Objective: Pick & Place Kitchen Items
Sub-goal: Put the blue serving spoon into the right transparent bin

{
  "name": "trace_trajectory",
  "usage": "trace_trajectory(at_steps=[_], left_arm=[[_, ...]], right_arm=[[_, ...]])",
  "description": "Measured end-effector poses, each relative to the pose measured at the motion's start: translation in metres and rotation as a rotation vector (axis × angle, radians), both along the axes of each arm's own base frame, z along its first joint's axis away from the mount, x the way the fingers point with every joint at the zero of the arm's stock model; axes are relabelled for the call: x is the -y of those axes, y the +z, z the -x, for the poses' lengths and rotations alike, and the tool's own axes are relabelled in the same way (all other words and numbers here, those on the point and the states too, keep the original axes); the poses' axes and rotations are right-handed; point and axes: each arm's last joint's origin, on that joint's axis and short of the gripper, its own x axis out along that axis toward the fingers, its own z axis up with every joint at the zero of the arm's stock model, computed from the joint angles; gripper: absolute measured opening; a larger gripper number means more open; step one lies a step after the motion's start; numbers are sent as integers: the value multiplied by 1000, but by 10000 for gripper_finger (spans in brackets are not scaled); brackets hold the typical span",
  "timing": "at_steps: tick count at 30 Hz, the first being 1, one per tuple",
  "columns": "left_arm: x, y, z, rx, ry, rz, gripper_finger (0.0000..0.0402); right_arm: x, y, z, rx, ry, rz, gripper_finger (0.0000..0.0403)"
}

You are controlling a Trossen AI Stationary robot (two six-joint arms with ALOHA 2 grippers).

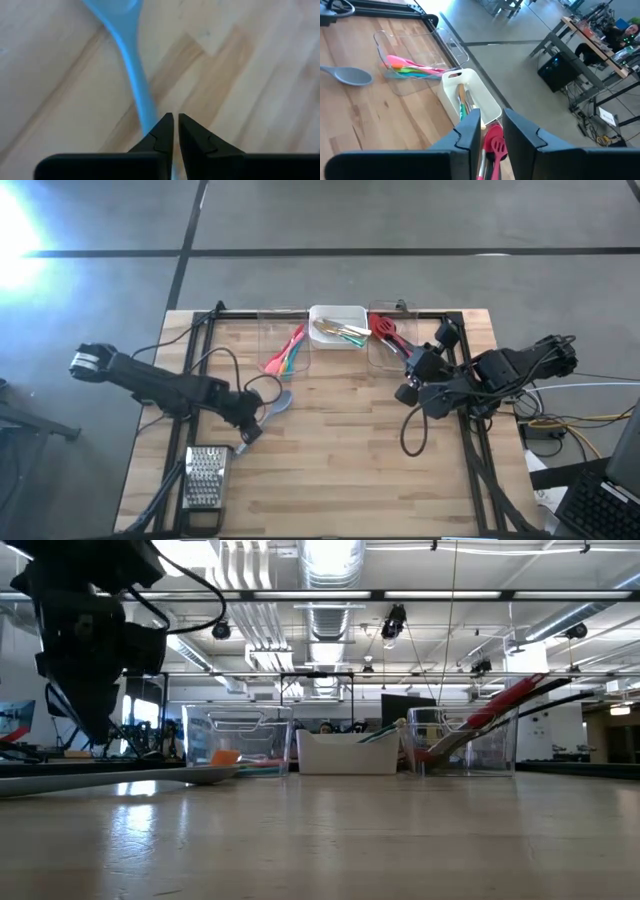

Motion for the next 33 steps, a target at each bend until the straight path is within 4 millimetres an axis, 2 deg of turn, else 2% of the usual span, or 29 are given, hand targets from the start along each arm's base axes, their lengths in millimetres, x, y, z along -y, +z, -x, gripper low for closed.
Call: trace_trajectory(at_steps=[12, 16, 22, 29, 33], left_arm=[[-2, -16, -11, -24, -48, -88, 122], [-6, -24, -22, -17, -62, -124, 139], [-13, -38, -29, -66, -43, -171, 139], [-13, -52, -35, -100, -41, -175, 129], [-13, -58, -37, -124, -25, -180, 92]], right_arm=[[0, 0, 0, 0, 1, 1, 89], [0, 0, 0, 1, 1, 3, 86], [0, 0, 0, 2, 1, 2, 77], [0, 0, 0, 2, 1, 3, 85], [0, 0, 0, 2, 1, 3, 89]])
